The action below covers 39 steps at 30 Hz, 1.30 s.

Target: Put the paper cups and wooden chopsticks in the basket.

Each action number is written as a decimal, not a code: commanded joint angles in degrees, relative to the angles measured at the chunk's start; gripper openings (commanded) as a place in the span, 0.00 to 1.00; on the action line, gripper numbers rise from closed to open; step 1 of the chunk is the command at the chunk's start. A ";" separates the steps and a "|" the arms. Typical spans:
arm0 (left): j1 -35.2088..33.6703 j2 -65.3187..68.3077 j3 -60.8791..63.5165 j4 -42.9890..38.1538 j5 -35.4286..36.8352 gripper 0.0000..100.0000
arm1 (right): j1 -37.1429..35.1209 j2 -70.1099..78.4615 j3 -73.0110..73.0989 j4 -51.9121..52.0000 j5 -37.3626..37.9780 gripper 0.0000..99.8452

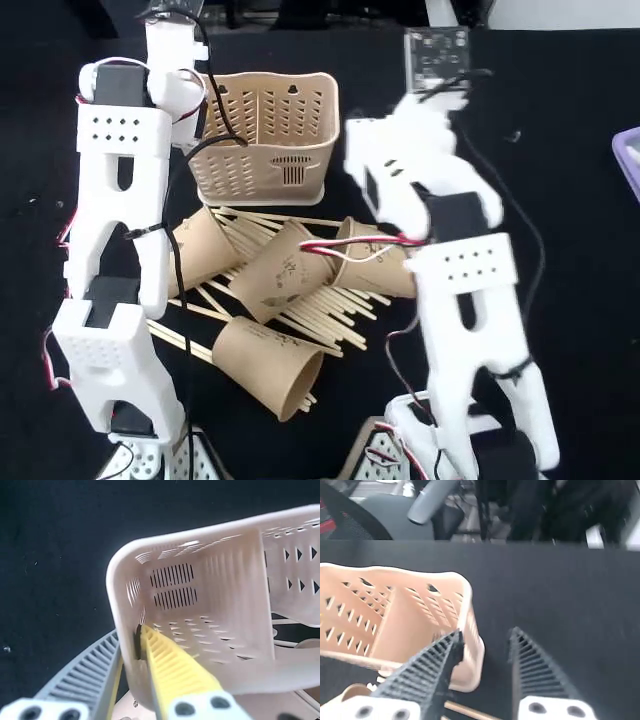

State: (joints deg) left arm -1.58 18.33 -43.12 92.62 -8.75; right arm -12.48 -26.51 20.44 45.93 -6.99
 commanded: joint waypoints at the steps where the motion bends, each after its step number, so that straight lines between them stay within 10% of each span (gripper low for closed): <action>1: 1.36 -0.35 -1.89 -0.26 -0.53 0.03 | -3.43 3.03 -1.36 -6.24 -1.05 0.14; 11: 1.36 -0.70 -2.33 -0.18 -0.53 0.03 | -2.64 15.52 -1.19 -8.35 0.35 0.11; 34: 5.14 -0.26 -0.31 2.99 2.81 0.03 | 2.55 -5.05 10.68 -1.14 6.51 0.01; 39: 5.49 -0.26 -0.84 2.73 2.99 0.18 | 2.55 -4.26 10.77 -2.46 6.51 0.01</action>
State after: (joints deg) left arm 3.16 18.24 -43.12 96.48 -5.05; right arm -10.99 -28.44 31.78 45.49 -1.19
